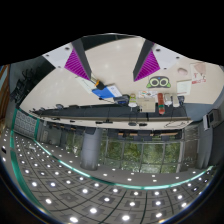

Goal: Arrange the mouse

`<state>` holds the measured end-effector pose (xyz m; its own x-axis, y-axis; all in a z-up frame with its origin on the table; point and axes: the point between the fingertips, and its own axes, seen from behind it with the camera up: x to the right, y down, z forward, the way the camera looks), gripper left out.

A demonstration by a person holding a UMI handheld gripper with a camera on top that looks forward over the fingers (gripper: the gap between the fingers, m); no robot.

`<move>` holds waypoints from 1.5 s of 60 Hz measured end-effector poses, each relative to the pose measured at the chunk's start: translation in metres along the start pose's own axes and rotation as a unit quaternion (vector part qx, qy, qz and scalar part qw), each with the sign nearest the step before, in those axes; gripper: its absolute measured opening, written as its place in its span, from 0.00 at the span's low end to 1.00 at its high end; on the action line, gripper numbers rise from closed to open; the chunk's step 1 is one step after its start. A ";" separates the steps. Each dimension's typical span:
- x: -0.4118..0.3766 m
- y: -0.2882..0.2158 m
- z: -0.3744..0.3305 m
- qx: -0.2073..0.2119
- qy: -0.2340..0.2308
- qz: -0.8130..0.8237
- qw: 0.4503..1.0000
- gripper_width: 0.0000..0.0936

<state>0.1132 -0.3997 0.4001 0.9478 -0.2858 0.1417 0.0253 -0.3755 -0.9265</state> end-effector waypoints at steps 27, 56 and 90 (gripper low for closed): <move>-0.116 0.138 0.051 -0.076 -0.038 -0.013 0.996 0.91; -0.438 0.267 0.118 -0.144 -0.145 -0.005 0.979 0.92; -0.568 0.253 0.273 -0.144 -0.179 -0.071 0.971 0.91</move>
<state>-0.3322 -0.0914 -0.0100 0.9922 0.0927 0.0833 0.1233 -0.6345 -0.7630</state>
